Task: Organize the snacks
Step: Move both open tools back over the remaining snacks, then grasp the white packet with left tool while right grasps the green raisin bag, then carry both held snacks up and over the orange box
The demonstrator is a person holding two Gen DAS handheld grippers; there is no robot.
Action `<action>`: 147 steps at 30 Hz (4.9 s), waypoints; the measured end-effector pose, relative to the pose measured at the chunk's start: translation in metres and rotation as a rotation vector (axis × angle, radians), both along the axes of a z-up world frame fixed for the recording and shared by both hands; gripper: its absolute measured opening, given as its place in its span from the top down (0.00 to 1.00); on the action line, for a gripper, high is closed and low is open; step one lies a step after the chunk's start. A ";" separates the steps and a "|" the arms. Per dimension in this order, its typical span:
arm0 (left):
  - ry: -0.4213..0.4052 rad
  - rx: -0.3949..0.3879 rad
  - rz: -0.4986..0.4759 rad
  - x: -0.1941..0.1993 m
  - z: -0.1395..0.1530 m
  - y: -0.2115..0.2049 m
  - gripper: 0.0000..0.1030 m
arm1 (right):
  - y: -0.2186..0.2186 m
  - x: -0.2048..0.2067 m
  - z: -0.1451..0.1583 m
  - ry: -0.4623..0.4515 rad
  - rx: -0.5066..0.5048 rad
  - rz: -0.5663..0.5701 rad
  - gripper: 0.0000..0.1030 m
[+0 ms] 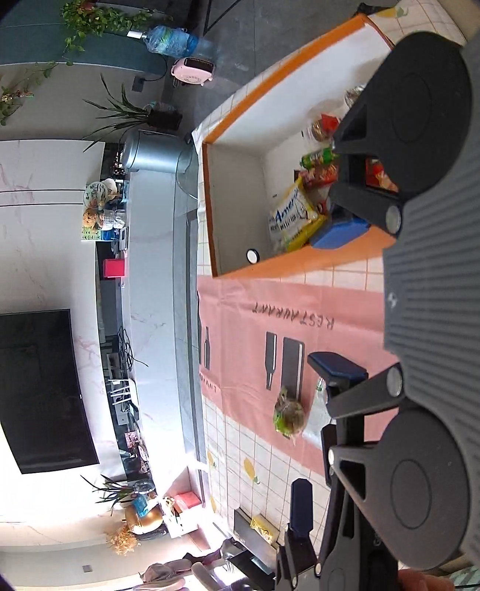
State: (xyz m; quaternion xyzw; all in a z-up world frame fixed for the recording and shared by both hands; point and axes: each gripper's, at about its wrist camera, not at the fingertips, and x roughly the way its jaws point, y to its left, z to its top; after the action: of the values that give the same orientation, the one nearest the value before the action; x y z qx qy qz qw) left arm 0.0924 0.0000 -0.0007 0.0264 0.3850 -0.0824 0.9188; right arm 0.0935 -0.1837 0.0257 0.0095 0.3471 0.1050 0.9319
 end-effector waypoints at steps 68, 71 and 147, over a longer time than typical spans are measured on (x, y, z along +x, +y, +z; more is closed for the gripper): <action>0.212 -0.351 0.188 0.041 -0.101 0.117 0.52 | 0.122 0.116 -0.140 0.147 -0.104 0.316 0.78; 0.208 -0.358 0.209 0.040 -0.100 0.118 0.40 | 0.129 0.103 -0.140 0.149 -0.080 0.371 0.78; 0.102 0.006 0.254 0.071 -0.108 0.121 0.44 | 0.129 0.121 -0.125 0.226 0.091 0.173 0.56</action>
State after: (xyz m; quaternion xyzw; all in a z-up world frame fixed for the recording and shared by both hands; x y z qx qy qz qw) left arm 0.1632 0.1214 -0.1089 -0.0241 0.4316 0.0343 0.9011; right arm 0.2146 -0.0550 -0.0991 0.0335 0.4441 0.1989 0.8730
